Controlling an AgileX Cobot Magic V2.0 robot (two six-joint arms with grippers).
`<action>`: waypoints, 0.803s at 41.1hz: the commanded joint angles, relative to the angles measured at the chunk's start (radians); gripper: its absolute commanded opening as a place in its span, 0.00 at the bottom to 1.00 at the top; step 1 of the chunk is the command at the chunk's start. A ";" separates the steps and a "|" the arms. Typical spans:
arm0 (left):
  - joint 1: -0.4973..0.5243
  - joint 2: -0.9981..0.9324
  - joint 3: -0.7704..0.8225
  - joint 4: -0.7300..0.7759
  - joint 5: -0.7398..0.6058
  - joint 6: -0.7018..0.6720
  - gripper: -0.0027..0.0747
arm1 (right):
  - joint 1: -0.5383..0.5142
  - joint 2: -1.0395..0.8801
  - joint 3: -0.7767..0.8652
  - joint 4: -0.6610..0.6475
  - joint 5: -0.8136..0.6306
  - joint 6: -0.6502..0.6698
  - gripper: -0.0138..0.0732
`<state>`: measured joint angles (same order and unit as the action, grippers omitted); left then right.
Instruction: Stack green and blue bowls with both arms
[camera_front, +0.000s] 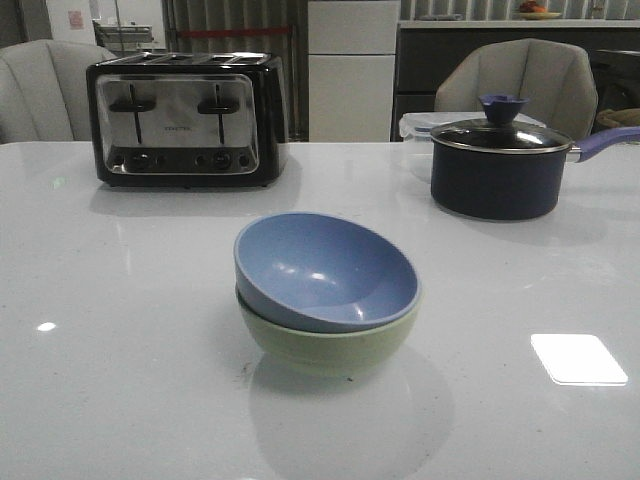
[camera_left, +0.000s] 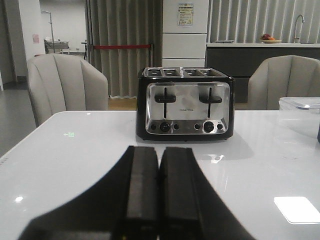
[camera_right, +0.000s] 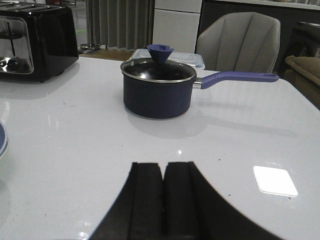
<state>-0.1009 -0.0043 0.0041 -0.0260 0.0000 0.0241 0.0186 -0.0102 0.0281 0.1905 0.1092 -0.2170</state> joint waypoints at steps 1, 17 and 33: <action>-0.007 -0.020 0.004 -0.002 -0.095 -0.003 0.15 | -0.007 -0.020 -0.004 -0.001 -0.099 -0.010 0.19; -0.007 -0.020 0.004 -0.002 -0.095 -0.003 0.15 | -0.009 -0.020 -0.003 -0.069 -0.192 0.075 0.19; -0.007 -0.020 0.004 -0.002 -0.095 -0.003 0.15 | -0.039 -0.020 -0.003 -0.191 -0.211 0.249 0.19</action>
<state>-0.1009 -0.0043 0.0041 -0.0260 0.0000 0.0241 -0.0139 -0.0102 0.0281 0.0123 -0.0054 0.0213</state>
